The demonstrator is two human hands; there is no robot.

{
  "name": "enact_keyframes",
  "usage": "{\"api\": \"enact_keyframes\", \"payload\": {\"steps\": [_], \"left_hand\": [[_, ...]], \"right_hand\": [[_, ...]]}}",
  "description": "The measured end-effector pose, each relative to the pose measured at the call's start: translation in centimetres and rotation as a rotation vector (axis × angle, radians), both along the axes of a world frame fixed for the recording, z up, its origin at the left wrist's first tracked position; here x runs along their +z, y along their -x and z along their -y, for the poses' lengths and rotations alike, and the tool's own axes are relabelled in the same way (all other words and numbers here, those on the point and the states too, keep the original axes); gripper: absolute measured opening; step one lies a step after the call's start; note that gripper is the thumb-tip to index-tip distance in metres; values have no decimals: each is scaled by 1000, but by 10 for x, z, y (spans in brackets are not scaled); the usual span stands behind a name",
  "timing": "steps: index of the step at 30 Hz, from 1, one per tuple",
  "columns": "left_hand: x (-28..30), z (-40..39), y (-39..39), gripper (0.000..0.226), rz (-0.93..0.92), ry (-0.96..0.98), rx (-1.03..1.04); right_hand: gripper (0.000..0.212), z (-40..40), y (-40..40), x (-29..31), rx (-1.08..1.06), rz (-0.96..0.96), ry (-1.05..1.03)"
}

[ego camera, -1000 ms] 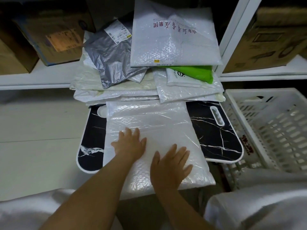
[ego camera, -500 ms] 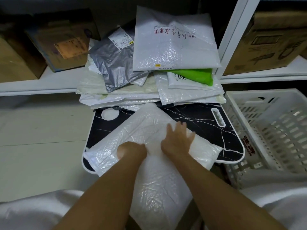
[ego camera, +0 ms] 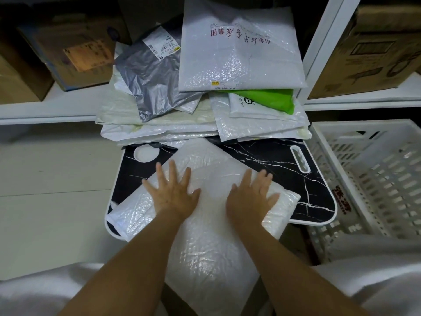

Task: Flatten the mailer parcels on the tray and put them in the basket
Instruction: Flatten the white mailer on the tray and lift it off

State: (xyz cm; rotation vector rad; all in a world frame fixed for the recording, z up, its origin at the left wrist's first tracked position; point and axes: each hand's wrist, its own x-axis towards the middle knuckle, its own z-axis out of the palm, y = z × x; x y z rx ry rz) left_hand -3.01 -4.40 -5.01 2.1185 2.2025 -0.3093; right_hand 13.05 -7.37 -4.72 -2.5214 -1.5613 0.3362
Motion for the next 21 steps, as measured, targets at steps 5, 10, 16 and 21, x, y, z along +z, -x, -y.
{"api": "enact_keyframes", "payload": {"steps": [5,10,16,21], "left_hand": [[-25,0,11,79,139,110,128],[-28,0,9,78,153,87,165],[-36,1,7,78,162,7,178],[-40,0,9,68,191,-23,187]], "right_hand": [[68,50,41,-29,-49,-7,25],[67,45,33,-46,2,63,108],[61,35,30,-47,95,86,-70],[50,35,17,-45,287,87,-174]]}}
